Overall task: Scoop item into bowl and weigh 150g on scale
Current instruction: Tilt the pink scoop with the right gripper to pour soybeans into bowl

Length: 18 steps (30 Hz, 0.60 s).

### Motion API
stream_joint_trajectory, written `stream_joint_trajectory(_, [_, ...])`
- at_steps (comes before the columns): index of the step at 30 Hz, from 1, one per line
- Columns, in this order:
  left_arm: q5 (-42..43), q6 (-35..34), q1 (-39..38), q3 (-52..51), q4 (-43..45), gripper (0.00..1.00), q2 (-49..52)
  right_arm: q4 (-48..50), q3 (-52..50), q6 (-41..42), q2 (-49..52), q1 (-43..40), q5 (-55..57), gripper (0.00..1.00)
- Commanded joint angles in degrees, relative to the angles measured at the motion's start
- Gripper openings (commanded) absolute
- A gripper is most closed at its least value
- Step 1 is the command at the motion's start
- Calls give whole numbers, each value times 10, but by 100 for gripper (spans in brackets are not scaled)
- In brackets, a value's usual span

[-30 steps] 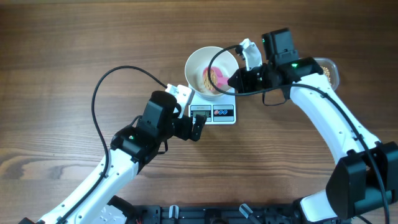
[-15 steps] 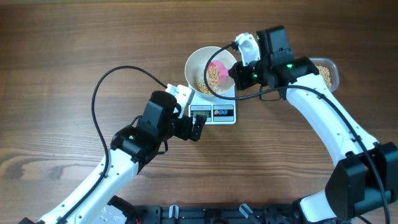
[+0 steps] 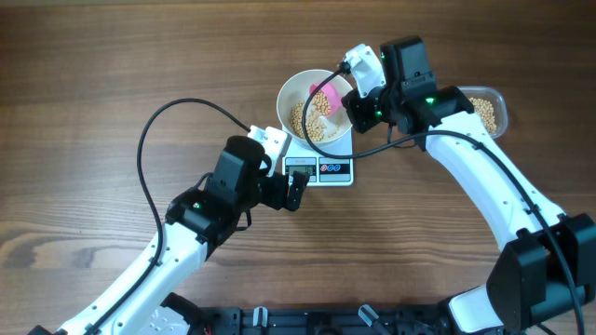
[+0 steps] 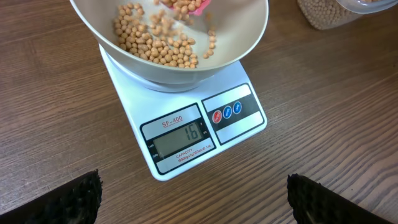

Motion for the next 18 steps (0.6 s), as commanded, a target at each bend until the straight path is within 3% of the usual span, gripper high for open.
stream_joint_trajectory(1, [9, 13, -2, -3, 1, 100, 2, 7, 18, -43, -16, 12, 19, 4])
stream_joint_trajectory(18, [9, 13, -2, -3, 1, 100, 2, 35, 18, -138, -42, 73, 188, 4])
